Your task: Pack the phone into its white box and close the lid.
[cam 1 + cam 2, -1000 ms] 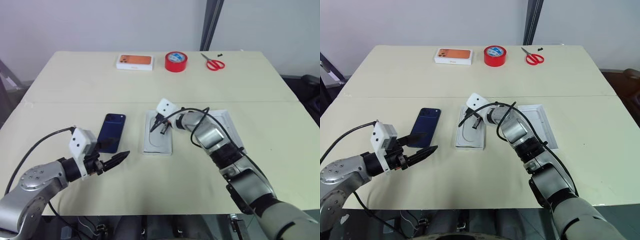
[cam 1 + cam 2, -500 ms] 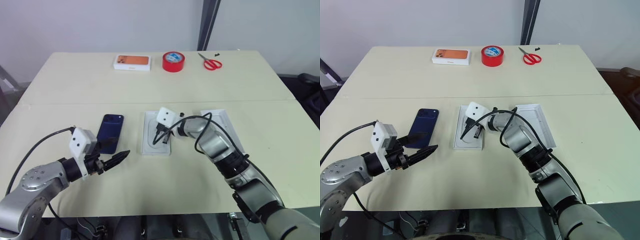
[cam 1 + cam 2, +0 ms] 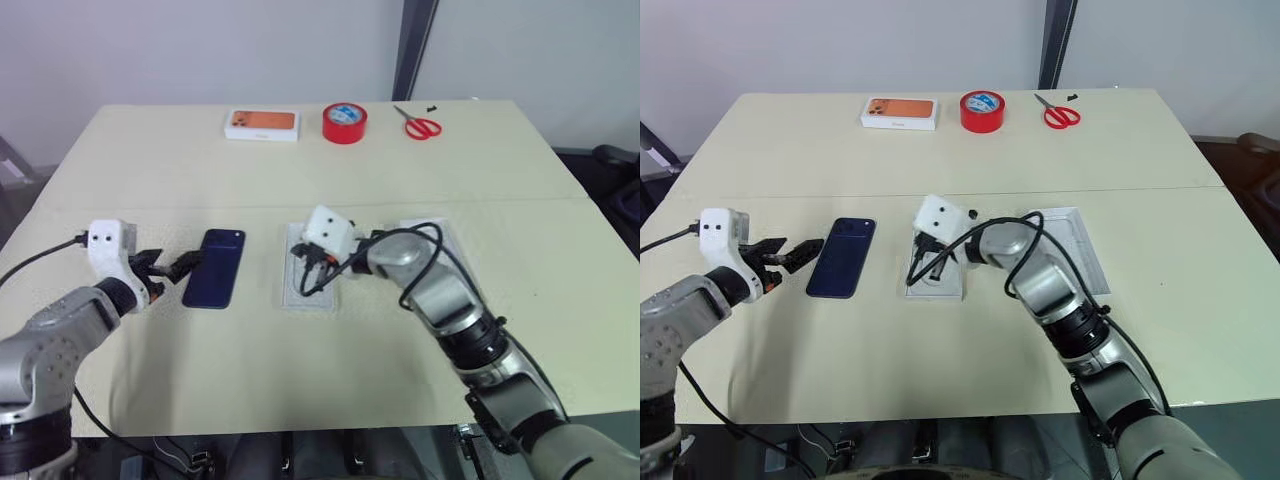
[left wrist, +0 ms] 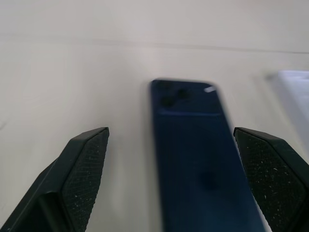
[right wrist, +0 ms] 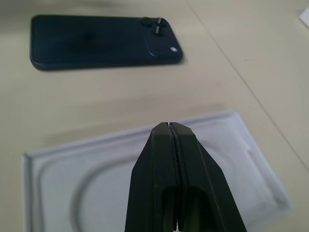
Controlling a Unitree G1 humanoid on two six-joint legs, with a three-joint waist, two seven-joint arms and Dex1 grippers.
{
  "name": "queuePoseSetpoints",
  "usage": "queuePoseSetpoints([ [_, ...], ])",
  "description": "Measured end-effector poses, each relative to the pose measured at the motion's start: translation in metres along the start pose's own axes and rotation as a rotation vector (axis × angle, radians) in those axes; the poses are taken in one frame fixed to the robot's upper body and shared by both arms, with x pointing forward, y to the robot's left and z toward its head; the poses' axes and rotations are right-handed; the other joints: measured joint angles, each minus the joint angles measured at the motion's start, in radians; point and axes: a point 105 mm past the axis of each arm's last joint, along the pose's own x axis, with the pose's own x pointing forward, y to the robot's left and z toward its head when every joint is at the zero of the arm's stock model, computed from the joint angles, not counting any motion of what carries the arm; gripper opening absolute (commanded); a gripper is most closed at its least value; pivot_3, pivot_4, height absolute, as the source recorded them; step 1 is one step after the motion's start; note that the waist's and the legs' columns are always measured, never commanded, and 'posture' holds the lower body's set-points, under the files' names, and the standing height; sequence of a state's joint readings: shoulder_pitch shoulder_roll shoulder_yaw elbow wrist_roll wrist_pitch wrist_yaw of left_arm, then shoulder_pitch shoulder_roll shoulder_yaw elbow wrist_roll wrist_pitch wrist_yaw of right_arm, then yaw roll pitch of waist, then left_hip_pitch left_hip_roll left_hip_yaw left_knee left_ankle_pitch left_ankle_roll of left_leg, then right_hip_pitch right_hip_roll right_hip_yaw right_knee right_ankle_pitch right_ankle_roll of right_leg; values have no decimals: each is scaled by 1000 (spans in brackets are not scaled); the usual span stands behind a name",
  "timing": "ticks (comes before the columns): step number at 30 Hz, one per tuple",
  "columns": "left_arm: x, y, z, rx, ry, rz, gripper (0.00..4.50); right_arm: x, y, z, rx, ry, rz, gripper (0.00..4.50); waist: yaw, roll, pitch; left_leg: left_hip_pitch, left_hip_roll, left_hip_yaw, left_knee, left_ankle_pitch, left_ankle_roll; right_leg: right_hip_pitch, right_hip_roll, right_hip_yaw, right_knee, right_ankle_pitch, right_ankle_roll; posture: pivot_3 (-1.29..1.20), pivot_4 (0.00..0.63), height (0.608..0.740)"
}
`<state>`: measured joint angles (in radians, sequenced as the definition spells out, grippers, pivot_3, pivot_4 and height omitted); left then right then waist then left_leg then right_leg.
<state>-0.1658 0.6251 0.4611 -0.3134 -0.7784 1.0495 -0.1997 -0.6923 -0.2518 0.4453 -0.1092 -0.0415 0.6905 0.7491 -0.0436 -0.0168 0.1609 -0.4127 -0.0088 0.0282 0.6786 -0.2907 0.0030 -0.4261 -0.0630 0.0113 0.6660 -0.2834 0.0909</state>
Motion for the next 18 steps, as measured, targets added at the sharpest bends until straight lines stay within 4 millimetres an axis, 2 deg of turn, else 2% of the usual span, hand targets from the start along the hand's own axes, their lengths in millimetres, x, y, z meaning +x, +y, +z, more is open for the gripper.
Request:
queuePoseSetpoints([
  [5,0,12,-1,-66,48,55,4475,24,8,10,8,31,-11,0,1,0,0,0,0,0,0,1,-1,0,0,0,0,0,0,0,150,725],
  [9,3,15,-10,-132,147,62,4475,42,17,12,-5,77,2,0,1,-1,0,0,0,0,0,1,-2,0,0,0,0,0,0,0,150,725],
  [13,10,4,-16,-199,235,1,4475,57,30,2,-22,148,39,0,2,-1,0,0,0,0,0,3,-6,0,0,0,0,0,0,0,150,725],
  [18,14,-13,-18,-217,310,-75,4475,66,37,-4,-46,200,69,0,1,-1,-1,0,-1,0,0,4,-7,0,0,0,1,0,0,0,150,725],
])
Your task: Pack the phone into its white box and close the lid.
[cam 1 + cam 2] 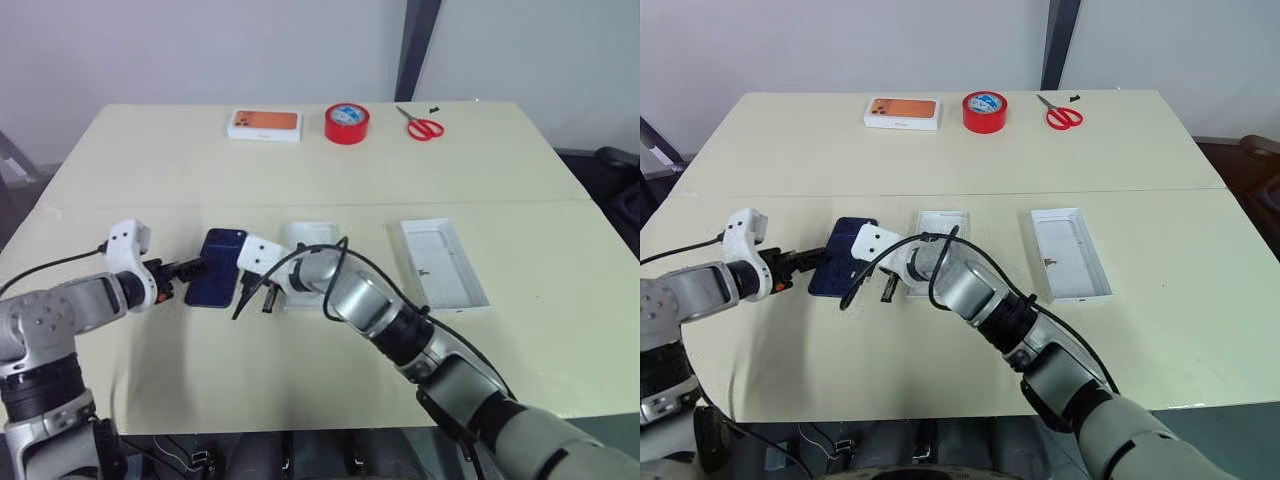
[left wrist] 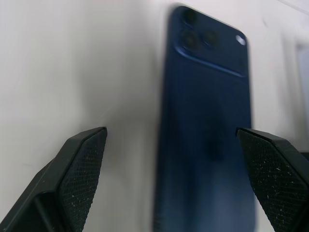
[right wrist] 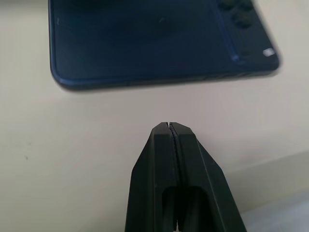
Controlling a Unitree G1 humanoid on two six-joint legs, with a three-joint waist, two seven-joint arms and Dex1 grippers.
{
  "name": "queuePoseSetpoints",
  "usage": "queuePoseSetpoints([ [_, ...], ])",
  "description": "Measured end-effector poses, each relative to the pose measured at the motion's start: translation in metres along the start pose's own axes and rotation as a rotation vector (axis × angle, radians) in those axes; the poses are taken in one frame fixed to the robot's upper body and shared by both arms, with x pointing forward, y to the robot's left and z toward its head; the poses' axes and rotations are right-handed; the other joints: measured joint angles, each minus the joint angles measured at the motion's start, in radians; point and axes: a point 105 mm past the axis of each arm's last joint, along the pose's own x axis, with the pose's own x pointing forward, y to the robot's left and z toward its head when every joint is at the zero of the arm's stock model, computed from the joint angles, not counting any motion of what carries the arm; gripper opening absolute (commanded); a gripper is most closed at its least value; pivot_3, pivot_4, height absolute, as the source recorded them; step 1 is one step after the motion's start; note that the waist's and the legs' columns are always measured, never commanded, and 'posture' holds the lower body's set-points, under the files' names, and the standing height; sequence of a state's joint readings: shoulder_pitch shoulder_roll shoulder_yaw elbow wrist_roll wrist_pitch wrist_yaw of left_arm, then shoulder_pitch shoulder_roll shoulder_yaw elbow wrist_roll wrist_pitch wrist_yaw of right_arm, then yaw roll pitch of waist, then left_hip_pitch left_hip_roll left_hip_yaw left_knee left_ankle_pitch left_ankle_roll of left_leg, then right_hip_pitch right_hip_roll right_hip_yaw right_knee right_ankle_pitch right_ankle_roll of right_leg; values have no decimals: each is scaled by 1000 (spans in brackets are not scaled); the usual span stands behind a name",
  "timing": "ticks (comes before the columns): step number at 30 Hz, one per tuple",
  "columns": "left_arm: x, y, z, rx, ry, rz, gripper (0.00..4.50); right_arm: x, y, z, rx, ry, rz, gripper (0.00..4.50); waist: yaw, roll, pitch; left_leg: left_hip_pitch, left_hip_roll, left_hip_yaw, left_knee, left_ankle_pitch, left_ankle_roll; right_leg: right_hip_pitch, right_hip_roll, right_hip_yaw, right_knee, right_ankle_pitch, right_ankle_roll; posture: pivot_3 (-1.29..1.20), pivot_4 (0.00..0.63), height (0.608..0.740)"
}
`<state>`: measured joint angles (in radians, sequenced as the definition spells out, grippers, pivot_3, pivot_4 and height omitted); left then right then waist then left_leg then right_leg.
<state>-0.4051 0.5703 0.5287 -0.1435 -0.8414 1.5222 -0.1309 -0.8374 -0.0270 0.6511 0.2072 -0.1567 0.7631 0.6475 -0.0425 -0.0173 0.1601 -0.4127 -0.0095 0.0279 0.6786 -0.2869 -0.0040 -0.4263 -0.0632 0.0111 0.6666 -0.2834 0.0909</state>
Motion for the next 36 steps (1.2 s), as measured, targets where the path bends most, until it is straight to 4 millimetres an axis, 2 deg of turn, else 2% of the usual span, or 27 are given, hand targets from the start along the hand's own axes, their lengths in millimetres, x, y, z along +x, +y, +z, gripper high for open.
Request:
queuePoseSetpoints([
  [9,10,-30,-18,-19,29,-143,4475,3,3,-1,-26,15,22,0,8,2,-3,1,-1,0,0,0,0,2,-1,0,0,0,0,0,150,725],
  [17,18,-52,-26,-91,35,-261,4475,-7,-8,-11,-51,42,2,0,29,2,-3,2,-2,0,0,-1,1,4,-3,0,-2,0,0,0,150,725],
  [26,21,-50,-21,-234,24,-300,4475,-8,-8,-11,-57,43,-1,0,29,2,-4,2,-3,-1,0,-1,1,4,-3,0,-1,0,0,0,150,725],
  [29,22,-46,-21,-279,18,-292,3671,-9,-7,-11,-58,39,2,0,27,2,-4,2,-2,-1,0,0,0,3,-2,0,-1,0,0,0,150,725],
  [31,23,-42,-22,-303,16,-274,2743,-9,-6,-12,-58,38,3,0,26,2,-3,2,-2,-1,0,0,0,3,-2,0,-1,0,0,0,150,725],
  [32,24,-39,-24,-319,18,-262,2095,-9,-6,-11,-59,37,2,0,26,1,-3,2,-2,-1,0,0,0,3,-2,0,-1,0,0,0,150,725],
  [33,24,-38,-24,-325,19,-256,1734,-9,-7,-12,-60,38,1,0,26,1,-3,2,-2,-1,0,0,0,3,-2,0,-1,0,0,0,150,725],
  [36,25,-38,-25,-356,9,-257,1734,-10,-7,-12,-64,36,-2,0,24,0,-3,2,-2,-1,0,0,0,2,-2,0,-1,0,0,0,150,725],
])
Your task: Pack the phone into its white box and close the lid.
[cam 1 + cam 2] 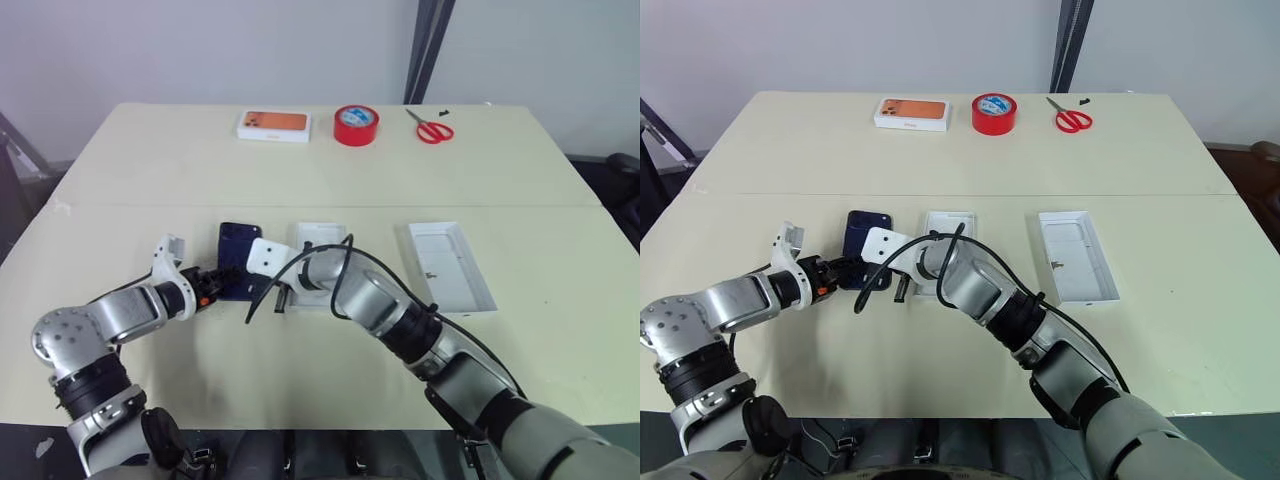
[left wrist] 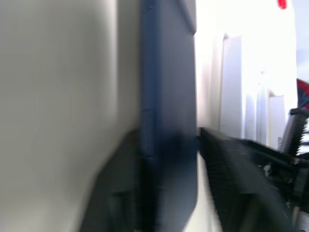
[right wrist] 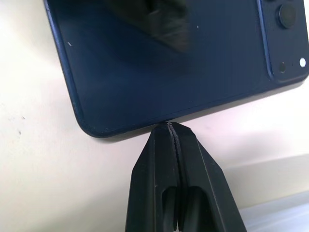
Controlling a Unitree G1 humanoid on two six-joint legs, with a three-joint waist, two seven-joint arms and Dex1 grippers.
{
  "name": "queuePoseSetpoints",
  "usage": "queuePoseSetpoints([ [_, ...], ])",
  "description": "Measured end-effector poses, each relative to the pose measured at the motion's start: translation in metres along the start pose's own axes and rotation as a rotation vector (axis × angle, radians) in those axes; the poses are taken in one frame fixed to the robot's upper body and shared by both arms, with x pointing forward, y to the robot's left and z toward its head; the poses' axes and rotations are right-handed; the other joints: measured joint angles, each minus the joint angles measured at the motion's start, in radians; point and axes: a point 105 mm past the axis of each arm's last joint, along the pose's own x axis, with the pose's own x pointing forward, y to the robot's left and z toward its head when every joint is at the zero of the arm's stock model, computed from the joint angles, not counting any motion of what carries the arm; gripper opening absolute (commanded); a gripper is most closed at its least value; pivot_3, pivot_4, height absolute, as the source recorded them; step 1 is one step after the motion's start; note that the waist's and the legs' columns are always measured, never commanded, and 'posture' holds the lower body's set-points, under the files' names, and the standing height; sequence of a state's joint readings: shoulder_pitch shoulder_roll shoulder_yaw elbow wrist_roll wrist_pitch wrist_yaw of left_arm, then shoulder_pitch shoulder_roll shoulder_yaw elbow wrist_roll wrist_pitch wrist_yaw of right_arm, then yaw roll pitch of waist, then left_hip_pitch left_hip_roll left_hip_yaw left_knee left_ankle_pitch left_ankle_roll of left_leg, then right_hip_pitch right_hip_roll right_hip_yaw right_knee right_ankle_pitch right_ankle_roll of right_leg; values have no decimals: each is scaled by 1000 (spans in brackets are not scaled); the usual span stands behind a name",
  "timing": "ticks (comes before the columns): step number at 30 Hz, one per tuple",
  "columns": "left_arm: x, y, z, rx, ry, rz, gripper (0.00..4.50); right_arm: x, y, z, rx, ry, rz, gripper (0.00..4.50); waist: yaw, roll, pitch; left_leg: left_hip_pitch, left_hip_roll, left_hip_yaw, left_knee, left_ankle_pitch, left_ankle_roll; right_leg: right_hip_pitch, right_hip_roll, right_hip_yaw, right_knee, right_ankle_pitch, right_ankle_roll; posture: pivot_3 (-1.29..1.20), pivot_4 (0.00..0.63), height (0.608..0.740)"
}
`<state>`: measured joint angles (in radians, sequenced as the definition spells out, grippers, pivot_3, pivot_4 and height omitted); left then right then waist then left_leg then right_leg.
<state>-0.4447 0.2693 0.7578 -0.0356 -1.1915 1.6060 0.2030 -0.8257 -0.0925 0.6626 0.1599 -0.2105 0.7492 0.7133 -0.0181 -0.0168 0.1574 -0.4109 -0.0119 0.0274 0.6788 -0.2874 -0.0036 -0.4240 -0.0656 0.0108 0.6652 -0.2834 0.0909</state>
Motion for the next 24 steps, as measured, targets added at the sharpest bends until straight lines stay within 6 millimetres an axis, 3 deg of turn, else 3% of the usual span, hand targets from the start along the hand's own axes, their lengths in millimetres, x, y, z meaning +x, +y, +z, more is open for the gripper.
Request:
queuePoseSetpoints([
  [8,-1,-2,0,-59,-39,-27,1734,-2,0,1,-5,-2,2,0,-2,-1,0,0,0,0,0,0,0,-1,0,0,0,0,0,0,150,725],
  [12,-4,-5,3,-84,-78,-62,64,-6,-1,6,-15,-22,-3,0,-2,-1,0,0,0,0,0,0,0,-1,0,0,0,0,0,0,150,725],
  [19,-8,-4,5,-131,-125,-57,64,-29,-16,11,15,-57,-33,0,-1,-2,1,-1,1,0,0,0,0,-1,0,0,0,0,0,0,150,725],
  [21,-9,-13,9,-108,-136,-65,64,-43,-24,10,30,-78,-41,0,2,-2,1,-2,1,-1,0,0,0,-2,0,0,-1,0,0,0,150,725],
  [24,-6,-42,9,-50,-140,-132,64,-72,-40,10,36,-130,-70,0,8,-3,1,-5,0,-1,0,0,0,-2,-1,-1,-2,0,0,0,150,725],
])
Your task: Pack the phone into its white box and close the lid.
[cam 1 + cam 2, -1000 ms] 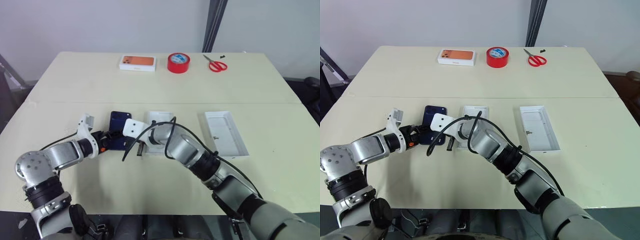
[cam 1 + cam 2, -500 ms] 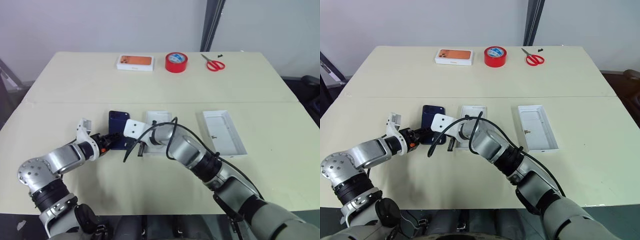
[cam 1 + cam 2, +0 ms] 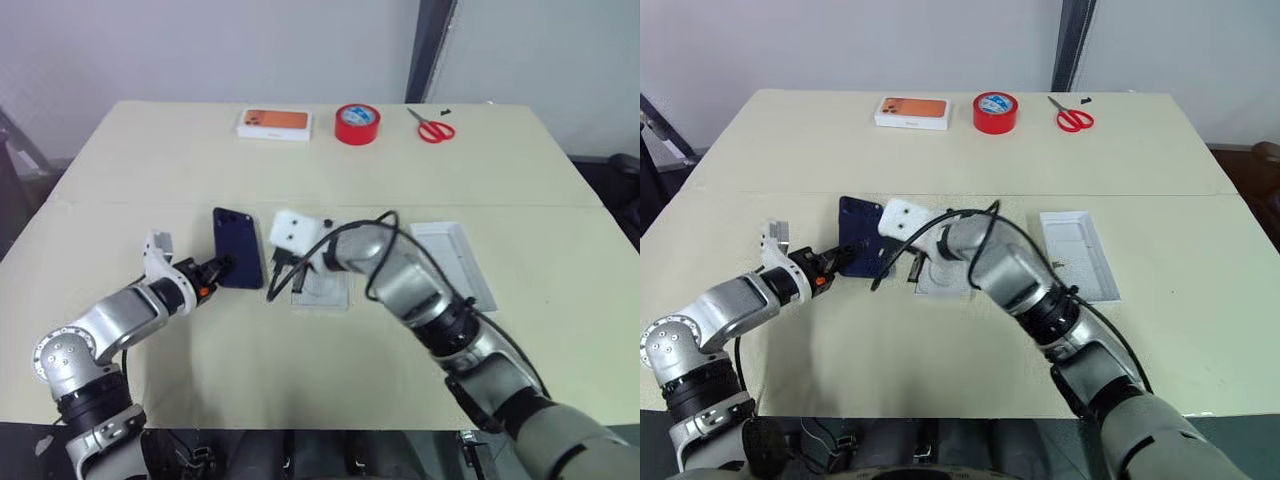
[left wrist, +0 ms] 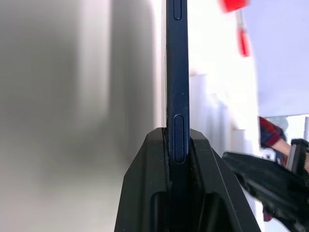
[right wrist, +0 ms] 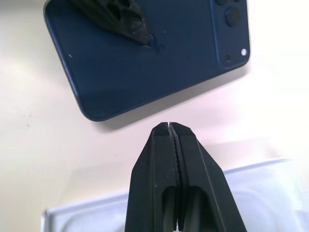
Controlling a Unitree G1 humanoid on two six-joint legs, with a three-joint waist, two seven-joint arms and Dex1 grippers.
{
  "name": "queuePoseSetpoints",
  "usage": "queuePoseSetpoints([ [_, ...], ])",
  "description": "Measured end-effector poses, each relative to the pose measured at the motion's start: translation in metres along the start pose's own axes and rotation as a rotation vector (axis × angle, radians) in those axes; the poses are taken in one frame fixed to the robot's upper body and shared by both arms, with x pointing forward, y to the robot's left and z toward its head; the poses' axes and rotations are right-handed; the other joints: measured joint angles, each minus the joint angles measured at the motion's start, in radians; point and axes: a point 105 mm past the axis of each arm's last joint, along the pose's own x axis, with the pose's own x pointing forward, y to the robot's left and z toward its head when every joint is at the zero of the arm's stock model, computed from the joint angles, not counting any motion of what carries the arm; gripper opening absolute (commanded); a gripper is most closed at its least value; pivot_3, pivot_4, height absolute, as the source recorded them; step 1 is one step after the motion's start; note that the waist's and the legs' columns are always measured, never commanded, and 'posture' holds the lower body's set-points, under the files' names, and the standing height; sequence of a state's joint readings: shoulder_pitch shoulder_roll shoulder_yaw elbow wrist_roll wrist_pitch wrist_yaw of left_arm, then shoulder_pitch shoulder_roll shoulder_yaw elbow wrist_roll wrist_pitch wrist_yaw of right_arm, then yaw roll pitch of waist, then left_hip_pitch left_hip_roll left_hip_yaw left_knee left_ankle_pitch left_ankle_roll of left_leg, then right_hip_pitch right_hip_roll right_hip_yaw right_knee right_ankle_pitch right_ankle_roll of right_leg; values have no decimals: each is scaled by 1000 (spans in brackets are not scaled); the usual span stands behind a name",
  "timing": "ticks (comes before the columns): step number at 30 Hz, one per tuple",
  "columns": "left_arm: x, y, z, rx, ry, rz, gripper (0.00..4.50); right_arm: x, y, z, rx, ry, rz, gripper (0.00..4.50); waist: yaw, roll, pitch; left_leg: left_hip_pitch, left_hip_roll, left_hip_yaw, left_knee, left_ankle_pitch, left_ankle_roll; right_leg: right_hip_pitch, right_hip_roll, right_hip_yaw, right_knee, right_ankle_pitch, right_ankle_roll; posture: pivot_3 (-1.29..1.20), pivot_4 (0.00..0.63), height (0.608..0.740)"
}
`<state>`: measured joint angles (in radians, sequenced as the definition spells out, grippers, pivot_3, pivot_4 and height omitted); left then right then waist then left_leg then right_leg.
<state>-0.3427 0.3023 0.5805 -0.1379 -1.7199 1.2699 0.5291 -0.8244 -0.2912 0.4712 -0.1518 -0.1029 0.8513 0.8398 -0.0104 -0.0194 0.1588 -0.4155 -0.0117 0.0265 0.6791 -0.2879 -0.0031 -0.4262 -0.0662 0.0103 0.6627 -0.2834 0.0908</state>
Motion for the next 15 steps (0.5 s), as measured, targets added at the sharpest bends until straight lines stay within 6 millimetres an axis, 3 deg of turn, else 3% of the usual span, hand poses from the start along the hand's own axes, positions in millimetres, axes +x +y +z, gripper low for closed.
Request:
queuePoseSetpoints([
  [2,7,-19,-9,16,30,-54,64,-19,-9,-7,0,-6,-15,0,0,0,0,0,-1,0,0,0,1,0,0,0,-1,0,0,0,150,725],
  [5,21,-41,-32,17,109,-104,64,-39,-17,-33,39,41,-37,0,-4,0,0,0,-1,0,0,0,1,0,0,0,-1,0,0,0,150,725],
  [10,33,-43,-65,8,224,-86,64,-54,-28,-58,75,107,-94,0,-13,1,1,1,2,0,0,1,0,-1,3,0,2,0,0,0,150,725],
  [15,40,-42,-75,-8,253,-69,64,-58,-31,-69,89,134,-126,0,-2,1,1,0,2,1,1,1,-1,0,3,0,0,0,0,0,150,725],
])
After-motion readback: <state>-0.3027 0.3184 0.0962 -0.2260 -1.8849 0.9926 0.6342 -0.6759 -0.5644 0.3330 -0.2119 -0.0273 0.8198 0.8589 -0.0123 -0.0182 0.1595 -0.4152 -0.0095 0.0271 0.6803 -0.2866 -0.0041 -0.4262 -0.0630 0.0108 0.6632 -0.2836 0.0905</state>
